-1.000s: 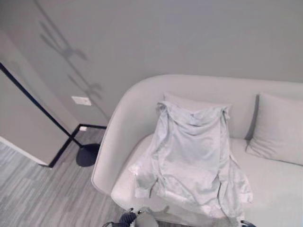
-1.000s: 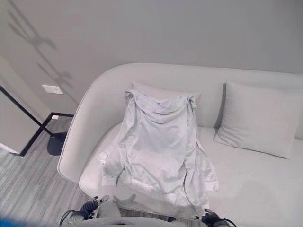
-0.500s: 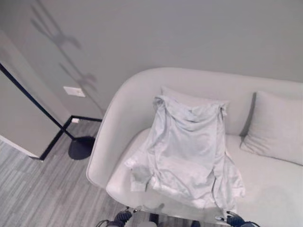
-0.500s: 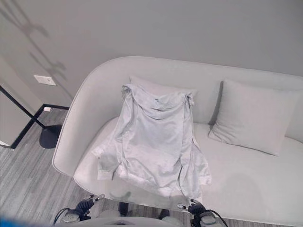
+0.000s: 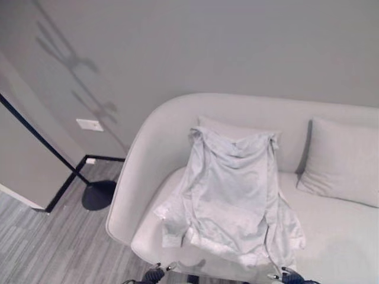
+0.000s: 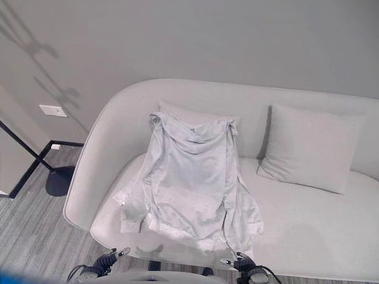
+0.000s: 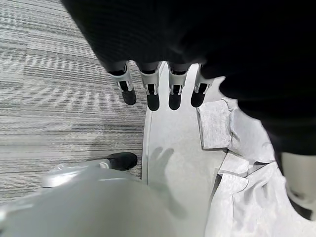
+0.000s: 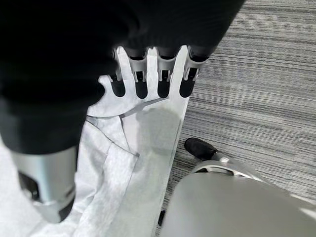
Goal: Hang the clothes on the sofa on the clothes rack.
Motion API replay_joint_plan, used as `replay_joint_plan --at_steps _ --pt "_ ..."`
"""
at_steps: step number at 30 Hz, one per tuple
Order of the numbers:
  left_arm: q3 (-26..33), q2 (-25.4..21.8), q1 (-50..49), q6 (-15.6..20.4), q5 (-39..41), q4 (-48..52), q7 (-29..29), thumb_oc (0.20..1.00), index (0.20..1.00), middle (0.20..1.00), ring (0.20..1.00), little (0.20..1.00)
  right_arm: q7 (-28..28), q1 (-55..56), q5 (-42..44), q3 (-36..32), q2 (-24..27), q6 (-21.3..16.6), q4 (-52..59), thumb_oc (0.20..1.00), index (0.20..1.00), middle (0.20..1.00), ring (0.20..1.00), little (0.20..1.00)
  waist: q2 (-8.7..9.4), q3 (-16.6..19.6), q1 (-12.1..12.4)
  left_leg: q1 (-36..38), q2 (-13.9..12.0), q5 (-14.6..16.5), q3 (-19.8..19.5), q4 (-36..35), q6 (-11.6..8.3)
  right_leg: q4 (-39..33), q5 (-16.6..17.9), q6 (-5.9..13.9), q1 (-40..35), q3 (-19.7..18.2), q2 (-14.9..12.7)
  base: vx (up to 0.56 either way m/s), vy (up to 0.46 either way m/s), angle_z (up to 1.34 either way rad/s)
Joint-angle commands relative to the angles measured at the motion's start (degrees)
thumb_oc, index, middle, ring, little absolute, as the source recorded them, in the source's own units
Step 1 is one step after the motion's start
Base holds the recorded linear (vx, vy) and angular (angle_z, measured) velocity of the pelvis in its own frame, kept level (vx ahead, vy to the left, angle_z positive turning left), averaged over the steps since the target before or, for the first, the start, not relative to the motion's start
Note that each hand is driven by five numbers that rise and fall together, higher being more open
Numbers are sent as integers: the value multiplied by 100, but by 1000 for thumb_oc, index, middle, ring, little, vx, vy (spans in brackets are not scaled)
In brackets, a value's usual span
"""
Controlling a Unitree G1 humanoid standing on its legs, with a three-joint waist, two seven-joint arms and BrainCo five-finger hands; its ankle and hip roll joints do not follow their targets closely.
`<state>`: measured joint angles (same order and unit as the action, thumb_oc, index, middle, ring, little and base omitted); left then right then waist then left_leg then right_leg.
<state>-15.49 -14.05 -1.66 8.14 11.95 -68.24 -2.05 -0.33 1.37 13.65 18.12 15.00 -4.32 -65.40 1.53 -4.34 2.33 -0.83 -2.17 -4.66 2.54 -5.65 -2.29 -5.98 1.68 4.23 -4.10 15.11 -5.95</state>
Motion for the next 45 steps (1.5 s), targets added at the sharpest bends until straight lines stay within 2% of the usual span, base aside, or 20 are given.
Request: replay_joint_plan --at_steps 1,2,4,7,14,17,22,23,25,28,31,35,36,39,45 --pt "-173 -228 501 149 -383 266 -121 1000 1000 1000 1000 1000 -114 -418 -6 -27 294 -238 632 1000 1000 1000 1000 1000 -39 -335 115 226 80 445 38 65 -12 98 128 622 57 -334 -430 -41 36 -9" --pt "-245 -409 519 203 -431 897 -173 1000 1000 1000 1000 1000 -156 -452 3 -65 480 -297 1308 1000 1000 1000 1000 1000 -39 -403 91 187 94 444 69 65 -2 98 170 642 128 -374 -453 -46 39 -12" --pt "-273 -478 538 210 -388 1182 -154 1000 1000 1000 1000 1000 -177 -512 -7 -64 585 -325 1519 1000 1000 1000 1000 1000 -40 -437 89 156 96 434 83 65 0 98 193 650 174 -395 -458 -51 30 -13" --pt "-355 -862 848 273 -194 2261 -227 1000 1000 1000 1000 1000 -249 -913 -10 -46 976 -377 2265 1000 1000 1000 1000 1000 -58 -606 68 -3 103 368 120 65 -8 98 288 672 352 -424 -488 -86 21 -17" --pt "-223 -1137 1160 266 -107 3260 -327 1000 1000 1000 1000 1000 -327 -967 -90 -254 1281 -397 3162 1000 1000 1000 1000 1000 -29 -574 -4 67 85 432 201 65 -7 98 268 685 325 -480 -506 9 4 -8" --pt "-377 -1147 1720 249 -55 3215 -455 1000 1000 1000 1000 1000 -439 -1463 -59 -136 1320 -395 3060 1000 1000 1000 1000 1000 -26 -607 -28 118 75 449 228 65 -15 98 280 689 320 -509 -504 -7 -16 -5" --pt "-901 -1049 3195 253 61 2953 -859 1000 1000 1000 1000 1000 -787 -2895 118 282 1363 -393 2798 1000 1000 1000 1000 1000 -56 -994 -89 -252 73 268 227 65 -38 98 438 682 754 -633 -462 -156 -23 -7" --pt "-901 -1048 3212 258 63 2942 -859 1000 1000 1000 1000 1000 -787 -2911 121 283 1364 -397 2787 1000 1000 1000 1000 1000 -56 -998 -88 -260 73 266 229 65 -38 98 441 681 763 -635 -462 -144 -42 -14" --pt "-1204 -958 4328 228 31 2418 -1230 1000 1000 1000 1000 1000 -1114 -3963 250 556 1439 -412 2306 1000 1000 1000 1000 1000 -80 -1218 -157 -700 32 55 223 65 -113 98 580 683 1191 -711 -427 -168 -60 -15" --pt "-1354 -999 4836 239 15 2144 -1361 1000 1000 1000 1000 1000 -1253 -4454 405 592 1547 -442 1975 1000 1000 1000 1000 1000 -115 -1323 -200 -921 30 -30 212 65 -148 98 630 693 1405 -748 -412 -81 -38 -5" --pt "-1483 -1069 5637 238 73 1771 -1509 1000 1000 1000 1000 1000 -1397 -5162 677 636 1873 -516 1502 1000 1000 1000 1000 1000 -196 -1482 -248 -1329 7 -177 197 65 -220 98 718 711 1779 -782 -405 -107 -37 0" --pt "-1633 -1252 6362 234 50 1355 -1654 1000 1000 1000 1000 1000 -1475 -5786 879 776 2193 -620 1280 1000 1000 1000 1000 1000 -277 -1641 -299 -1682 10 -295 202 65 -289 98 820 759 2136 -822 -410 -106 -14 -4" --pt "-1787 -1494 6874 205 -79 1092 -1773 1000 1000 1000 1000 1000 -1586 -6276 989 929 2343 -700 1198 1000 1000 1000 1000 1000 -317 -1711 -333 -1946 3 -378 222 65 -340 98 902 792 2410 -875 -434 -79 -4 -4" --pt "-1847 -1613 7151 213 -46 941 -1833 1000 1000 1000 1000 1000 -1669 -6587 963 1032 2472 -741 1100 1000 1000 1000 1000 1000 -350 -1755 -345 -2137 12 -438 233 65 -367 98 946 812 2596 -885 -438 -68 -9 -7" --pt "-1895 -2169 7435 257 -60 1149 -2028 1000 1000 1000 1000 1000 -1828 -6732 1108 997 2850 -872 1404 1000 1000 1000 1000 1000 -367 -1777 -374 -2463 9 -505 228 65 -408 98 1012 831 2939 -920 -403 -25 -12 -1"
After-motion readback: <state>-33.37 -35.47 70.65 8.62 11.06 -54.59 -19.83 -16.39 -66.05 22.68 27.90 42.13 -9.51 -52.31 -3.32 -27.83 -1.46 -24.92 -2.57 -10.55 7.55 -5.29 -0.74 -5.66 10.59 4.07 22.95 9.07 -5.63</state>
